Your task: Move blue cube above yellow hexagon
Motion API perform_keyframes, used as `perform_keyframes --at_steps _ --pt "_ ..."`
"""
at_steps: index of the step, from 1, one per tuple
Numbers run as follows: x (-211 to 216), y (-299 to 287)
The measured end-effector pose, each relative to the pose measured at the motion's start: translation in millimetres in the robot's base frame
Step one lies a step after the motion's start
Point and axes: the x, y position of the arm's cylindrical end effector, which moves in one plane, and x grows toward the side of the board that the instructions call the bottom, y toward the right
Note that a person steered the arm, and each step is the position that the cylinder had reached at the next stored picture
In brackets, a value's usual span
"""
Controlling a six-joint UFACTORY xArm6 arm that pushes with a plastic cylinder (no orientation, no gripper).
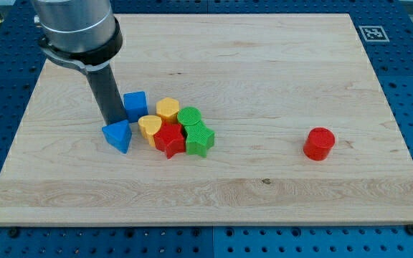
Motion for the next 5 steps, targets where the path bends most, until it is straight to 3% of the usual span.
perform_keyframes --at_steps 5 --pt "-22.5 -54.9"
